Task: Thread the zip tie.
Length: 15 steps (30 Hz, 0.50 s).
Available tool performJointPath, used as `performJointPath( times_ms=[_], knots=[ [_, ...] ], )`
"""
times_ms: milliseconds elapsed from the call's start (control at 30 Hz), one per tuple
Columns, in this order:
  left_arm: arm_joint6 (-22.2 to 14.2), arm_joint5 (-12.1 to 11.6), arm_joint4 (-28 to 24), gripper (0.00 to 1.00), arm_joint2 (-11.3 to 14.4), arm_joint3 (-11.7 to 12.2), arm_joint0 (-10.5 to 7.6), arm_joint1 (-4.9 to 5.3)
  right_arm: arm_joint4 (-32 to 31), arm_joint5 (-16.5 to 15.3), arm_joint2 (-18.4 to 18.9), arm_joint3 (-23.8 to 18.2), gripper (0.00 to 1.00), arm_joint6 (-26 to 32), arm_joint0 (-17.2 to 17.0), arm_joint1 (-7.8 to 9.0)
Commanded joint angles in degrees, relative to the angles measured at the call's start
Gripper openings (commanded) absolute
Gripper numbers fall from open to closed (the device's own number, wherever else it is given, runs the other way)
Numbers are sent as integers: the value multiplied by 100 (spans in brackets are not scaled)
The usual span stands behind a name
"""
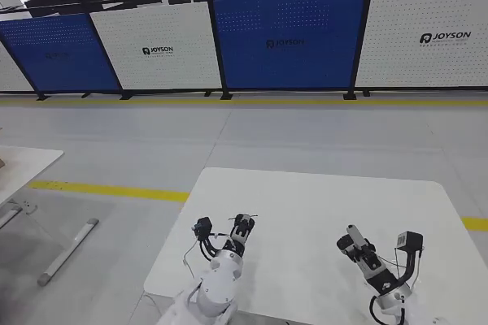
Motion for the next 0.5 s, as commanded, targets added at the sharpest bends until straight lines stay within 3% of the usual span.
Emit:
performJointPath(
  times_ms=[0, 67, 200, 333, 467],
  knots=[
    [0, 0, 0, 0, 0, 0, 0, 0, 0, 0, 0, 0, 100, 0, 0, 0],
    [-14, -17, -1, 0, 5, 0, 0, -1, 0, 0, 0, 0, 100, 0, 0, 0],
    [-336, -340, 129, 0, 100, -23, 79, 7, 0, 0, 0, 0, 100, 0, 0, 0],
    [-875, -547, 253, 0, 180, -55, 140, 34, 0, 0, 0, 0, 100, 0, 0, 0],
    [-1705, -635, 238, 0, 141, -20, 78, 82, 0, 0, 0, 0, 100, 0, 0, 0]
  ],
)
